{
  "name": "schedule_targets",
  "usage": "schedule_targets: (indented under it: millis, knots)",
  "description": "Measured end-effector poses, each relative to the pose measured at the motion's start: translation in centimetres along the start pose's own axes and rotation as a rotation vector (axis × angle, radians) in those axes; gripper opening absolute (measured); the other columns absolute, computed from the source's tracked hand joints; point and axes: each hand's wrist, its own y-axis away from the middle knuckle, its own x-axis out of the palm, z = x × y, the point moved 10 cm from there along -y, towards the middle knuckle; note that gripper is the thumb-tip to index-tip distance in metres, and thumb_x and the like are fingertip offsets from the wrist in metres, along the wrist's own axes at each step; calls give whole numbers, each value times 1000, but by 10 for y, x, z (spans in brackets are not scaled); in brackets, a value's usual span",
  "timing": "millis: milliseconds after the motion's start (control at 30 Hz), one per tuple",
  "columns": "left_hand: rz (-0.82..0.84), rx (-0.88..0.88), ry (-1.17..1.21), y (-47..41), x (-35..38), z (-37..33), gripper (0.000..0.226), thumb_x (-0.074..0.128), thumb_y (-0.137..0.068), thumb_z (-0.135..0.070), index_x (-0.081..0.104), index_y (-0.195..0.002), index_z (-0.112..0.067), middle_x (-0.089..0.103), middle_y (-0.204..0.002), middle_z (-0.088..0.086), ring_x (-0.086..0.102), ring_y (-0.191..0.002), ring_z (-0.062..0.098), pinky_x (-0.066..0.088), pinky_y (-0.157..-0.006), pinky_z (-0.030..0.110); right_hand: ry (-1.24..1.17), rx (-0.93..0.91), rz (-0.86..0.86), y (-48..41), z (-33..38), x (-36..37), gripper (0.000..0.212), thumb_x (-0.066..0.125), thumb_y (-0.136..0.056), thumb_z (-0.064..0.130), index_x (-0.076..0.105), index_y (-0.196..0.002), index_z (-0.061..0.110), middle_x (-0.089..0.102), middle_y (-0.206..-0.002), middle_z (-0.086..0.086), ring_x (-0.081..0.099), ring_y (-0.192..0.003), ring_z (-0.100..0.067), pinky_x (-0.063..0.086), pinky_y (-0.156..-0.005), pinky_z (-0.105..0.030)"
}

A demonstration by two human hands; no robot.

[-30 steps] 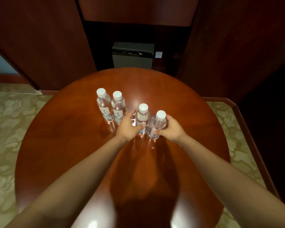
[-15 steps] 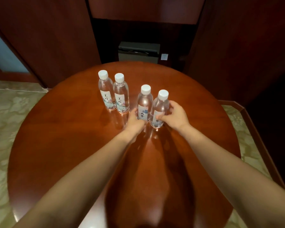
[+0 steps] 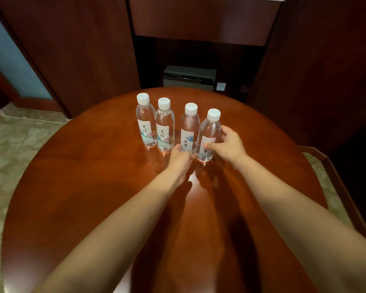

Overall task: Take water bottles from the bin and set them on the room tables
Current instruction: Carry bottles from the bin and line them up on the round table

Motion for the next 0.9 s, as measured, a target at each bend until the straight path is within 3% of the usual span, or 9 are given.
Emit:
schedule_targets:
  millis: [100,433,500,567,600,667,733,800,900]
  knots:
    - [-22,-44,-5,2,0,7,47,35,-82,23,46,-84,-22,59,-87,12,52,-68,18,39,-63,28,3,17,8,-6,0,3,66,84,-72,2,58,-130,18,67,-112,7,61,-103,-10,52,-97,-37]
    - [-36,-108,80,-3,2,1,47,30,-87,26,41,-85,-19,48,-83,5,56,-79,17,48,-75,24,-22,14,-6,-24,6,10,67,79,-76,-1,53,-136,17,67,-125,-1,63,-112,-16,52,-99,-41]
    - [-21,-101,120,-3,4,-2,50,29,-86,26,50,-109,-13,55,-104,13,58,-90,21,50,-86,29,-26,14,-7,-28,6,12,67,79,-77,-1,54,-135,18,66,-124,0,62,-110,-14,52,-98,-38]
    - [-18,-99,139,-5,3,-5,65,29,-86,25,33,-143,-4,50,-129,21,56,-101,25,48,-96,34,-20,15,-4,-32,6,14,66,80,-76,0,54,-135,18,67,-123,1,62,-109,-13,52,-97,-37]
    - [-17,-99,141,-7,3,-4,64,29,-86,25,34,-142,-4,53,-123,19,57,-98,24,49,-93,33,-17,10,-5,-33,7,15,65,80,-76,0,55,-133,19,67,-121,2,63,-107,-13,53,-96,-36]
    - [-22,-119,128,-9,1,-4,46,28,-85,26,47,-107,-10,55,-96,11,59,-87,21,50,-84,30,-13,-1,-12,-35,8,15,63,81,-76,1,57,-131,19,68,-119,3,64,-104,-12,53,-94,-35]
    - [-7,-139,141,-12,2,-2,45,28,-84,26,43,-93,-16,56,-90,9,59,-86,22,50,-91,35,-10,6,-16,-36,8,15,63,80,-76,1,57,-131,19,68,-120,2,64,-104,-11,53,-92,-33]
    - [4,-132,103,-14,0,-2,46,31,-82,25,46,-107,-11,61,-100,12,62,-97,25,46,-104,39,-11,31,7,-35,5,17,64,80,-76,0,56,-132,18,68,-121,1,64,-106,-12,53,-96,-36]
    - [24,-157,4,-11,-3,0,56,43,-82,18,41,-133,-7,62,-116,14,59,-110,23,45,-106,37,22,84,51,-27,4,18,76,81,-75,3,46,-141,17,63,-132,-3,61,-120,-20,48,-105,-43]
